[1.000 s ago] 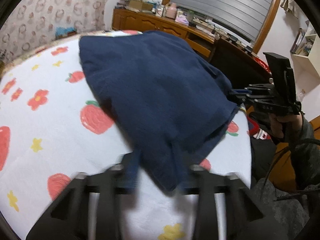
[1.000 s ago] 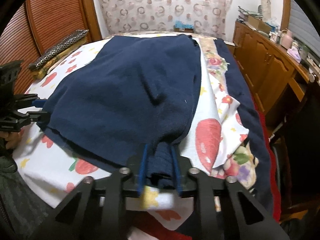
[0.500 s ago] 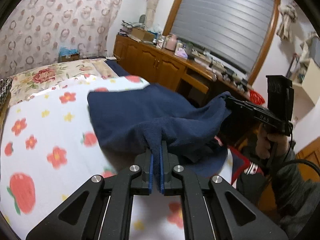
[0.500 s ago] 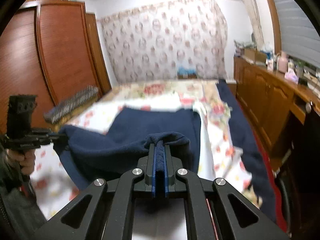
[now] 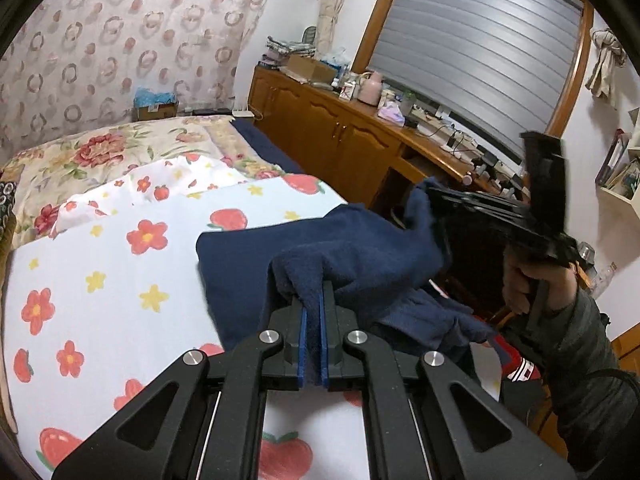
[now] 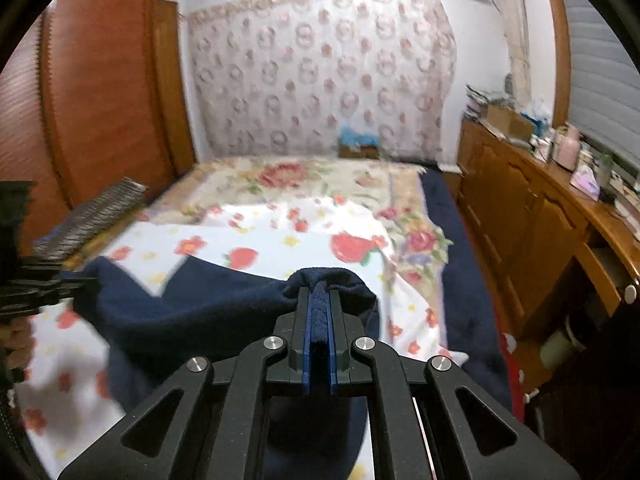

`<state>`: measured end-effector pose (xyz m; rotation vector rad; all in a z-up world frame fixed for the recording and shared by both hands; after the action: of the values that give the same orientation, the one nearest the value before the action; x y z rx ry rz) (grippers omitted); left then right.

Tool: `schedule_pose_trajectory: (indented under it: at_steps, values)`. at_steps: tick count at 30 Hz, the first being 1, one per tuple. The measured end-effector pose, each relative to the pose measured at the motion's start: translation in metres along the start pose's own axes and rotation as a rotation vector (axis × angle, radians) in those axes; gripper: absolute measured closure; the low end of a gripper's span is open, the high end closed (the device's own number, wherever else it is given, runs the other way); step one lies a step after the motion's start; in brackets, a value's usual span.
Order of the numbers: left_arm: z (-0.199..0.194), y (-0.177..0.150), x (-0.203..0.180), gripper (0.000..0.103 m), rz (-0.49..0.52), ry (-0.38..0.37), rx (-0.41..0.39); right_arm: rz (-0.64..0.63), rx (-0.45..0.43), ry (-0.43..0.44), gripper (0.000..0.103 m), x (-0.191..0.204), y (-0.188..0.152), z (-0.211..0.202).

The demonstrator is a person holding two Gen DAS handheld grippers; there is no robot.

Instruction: Fold small clothes

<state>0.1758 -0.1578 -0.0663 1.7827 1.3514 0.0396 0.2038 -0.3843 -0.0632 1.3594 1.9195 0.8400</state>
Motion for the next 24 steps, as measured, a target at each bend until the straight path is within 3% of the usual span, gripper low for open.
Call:
schedule_pose_trajectory:
  at_steps: [2,5,8,12,17,24]
  values:
    - [-0.001,-0.009,0.001,0.097,0.009,0.01,0.002,0.023,0.03,-0.011,0.085,0.0,-0.009,0.002]
    - [-0.003,-0.012,0.0,0.097,0.018,0.022,0.005,0.032,0.032,-0.068,0.057,0.001,-0.028,-0.018]
    - [-0.005,-0.013,0.001,0.097,0.014,0.022,0.002,0.042,0.012,-0.095,0.05,0.009,-0.049,-0.053]
    - [-0.005,-0.013,0.0,0.097,0.009,0.022,0.0,0.075,0.017,-0.056,0.048,0.028,-0.087,-0.09]
    - [-0.005,-0.012,0.001,0.097,0.006,0.022,0.001,0.092,0.093,-0.01,0.048,0.056,-0.122,-0.096]
    - [-0.007,-0.015,0.003,0.097,-0.002,0.025,0.0,0.096,0.174,0.043,0.048,0.084,-0.141,-0.095]
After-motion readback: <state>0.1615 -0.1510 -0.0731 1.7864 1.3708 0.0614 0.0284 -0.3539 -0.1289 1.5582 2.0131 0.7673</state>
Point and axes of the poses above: each gripper's, at about its wrist camera, not at the fingertips, and z roughly the way its jaws point, x to its left, y to its top, the point moved 6 cm from there along z, roughly the way its jaws point, and after that the axes turned 12 degrees about -z, right-handed, at the moved point
